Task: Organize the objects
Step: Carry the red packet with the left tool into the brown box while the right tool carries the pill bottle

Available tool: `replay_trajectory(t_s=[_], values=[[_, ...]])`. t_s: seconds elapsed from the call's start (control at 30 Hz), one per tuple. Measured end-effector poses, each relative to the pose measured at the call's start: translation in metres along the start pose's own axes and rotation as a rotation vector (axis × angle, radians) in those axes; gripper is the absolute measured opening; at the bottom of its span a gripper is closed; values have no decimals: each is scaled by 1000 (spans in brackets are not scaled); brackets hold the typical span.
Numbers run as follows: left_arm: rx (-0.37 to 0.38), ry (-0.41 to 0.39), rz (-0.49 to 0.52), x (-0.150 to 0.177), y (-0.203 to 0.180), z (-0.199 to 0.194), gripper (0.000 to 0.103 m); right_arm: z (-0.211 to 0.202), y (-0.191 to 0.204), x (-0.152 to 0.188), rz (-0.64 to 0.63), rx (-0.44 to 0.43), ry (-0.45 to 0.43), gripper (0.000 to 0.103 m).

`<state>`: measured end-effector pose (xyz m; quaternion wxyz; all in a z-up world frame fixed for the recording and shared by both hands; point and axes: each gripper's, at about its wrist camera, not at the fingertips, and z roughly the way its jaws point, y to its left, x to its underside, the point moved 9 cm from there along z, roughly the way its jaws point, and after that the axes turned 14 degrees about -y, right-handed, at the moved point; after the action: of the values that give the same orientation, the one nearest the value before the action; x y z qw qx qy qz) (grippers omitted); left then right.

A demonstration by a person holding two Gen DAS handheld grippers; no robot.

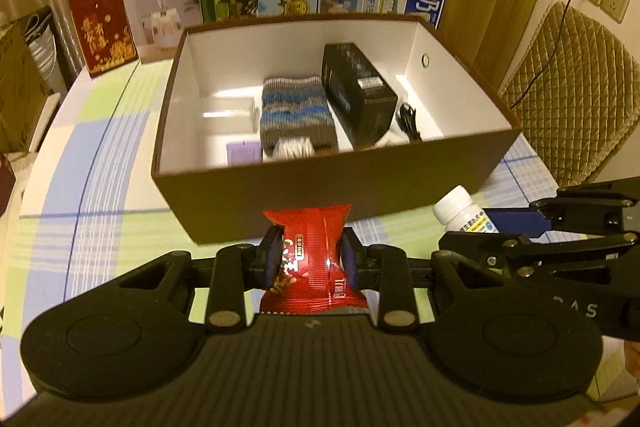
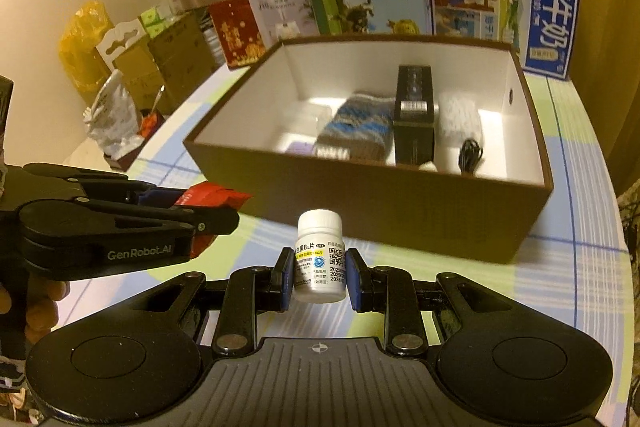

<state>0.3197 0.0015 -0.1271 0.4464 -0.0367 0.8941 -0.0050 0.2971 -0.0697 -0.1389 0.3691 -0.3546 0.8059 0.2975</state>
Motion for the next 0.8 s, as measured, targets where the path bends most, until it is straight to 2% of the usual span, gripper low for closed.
replay_trajectory(t_s=[0.4,0.8], values=[[-9,-63,16,-46,10,19,26,25,-1,-47,-4,-3,-56,24],[-13,-64,29,-78,22,61,27,67,-18,-71,2,22,-48,24]])
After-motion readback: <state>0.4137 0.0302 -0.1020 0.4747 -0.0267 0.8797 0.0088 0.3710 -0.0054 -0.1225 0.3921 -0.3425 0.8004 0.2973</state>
